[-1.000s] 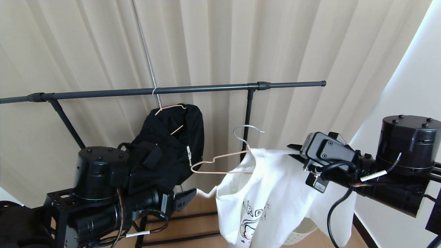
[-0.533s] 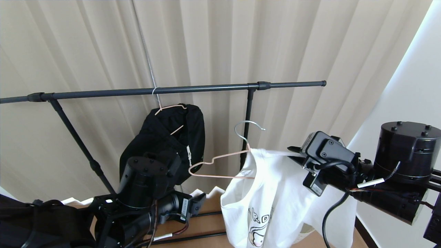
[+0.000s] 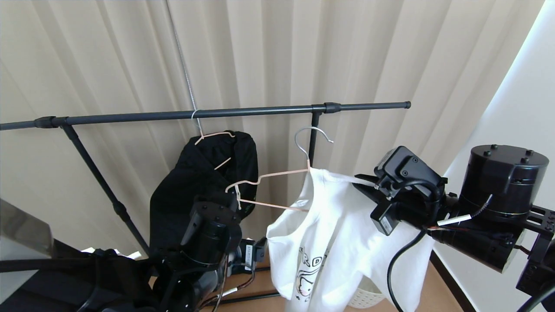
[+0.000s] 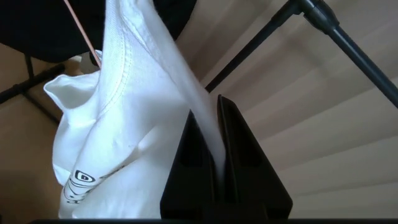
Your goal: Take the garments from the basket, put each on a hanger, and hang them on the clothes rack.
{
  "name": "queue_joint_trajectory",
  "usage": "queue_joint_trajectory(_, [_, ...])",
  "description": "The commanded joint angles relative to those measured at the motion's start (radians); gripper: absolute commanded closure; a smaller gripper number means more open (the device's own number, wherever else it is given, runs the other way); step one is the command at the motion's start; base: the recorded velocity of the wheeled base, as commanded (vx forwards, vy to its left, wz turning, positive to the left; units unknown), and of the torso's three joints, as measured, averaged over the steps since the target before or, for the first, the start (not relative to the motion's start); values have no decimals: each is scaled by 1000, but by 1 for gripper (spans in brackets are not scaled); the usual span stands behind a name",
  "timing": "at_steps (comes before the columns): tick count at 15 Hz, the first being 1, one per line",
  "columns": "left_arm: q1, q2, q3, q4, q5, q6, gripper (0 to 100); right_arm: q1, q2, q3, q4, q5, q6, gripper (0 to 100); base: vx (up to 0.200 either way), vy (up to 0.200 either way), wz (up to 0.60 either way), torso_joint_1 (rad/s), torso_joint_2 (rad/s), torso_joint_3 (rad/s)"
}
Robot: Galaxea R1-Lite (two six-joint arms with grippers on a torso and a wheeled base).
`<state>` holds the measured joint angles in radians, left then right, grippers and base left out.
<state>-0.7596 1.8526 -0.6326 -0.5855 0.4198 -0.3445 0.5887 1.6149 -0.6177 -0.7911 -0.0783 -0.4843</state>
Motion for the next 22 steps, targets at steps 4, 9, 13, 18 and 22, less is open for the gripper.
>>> queue_joint_trajectory(4, [-18, 76, -42, -37, 68, -45, 0, 19, 10, -30, 4, 0, 59, 100, 0, 0, 0, 0, 0, 0])
queue_joint_trajectory(9, [-20, 128, -53, -126, 122, -47, 0, 34, -3, -20, 0, 2, 61, 100, 0, 0, 0, 0, 0, 0])
queue_joint_trajectory(13, [-20, 152, -56, -128, 125, -47, 0, 34, -12, -20, 0, 2, 61, 100, 0, 0, 0, 0, 0, 0])
queue_joint_trajectory(18, [-18, 200, -56, -149, 125, -47, 100, 34, -41, -16, 1, 2, 61, 100, 0, 0, 0, 0, 0, 0])
queue_joint_trajectory(22, [-15, 205, -56, -166, 125, -45, 100, 34, -46, -16, 0, 2, 61, 100, 0, 0, 0, 0, 0, 0])
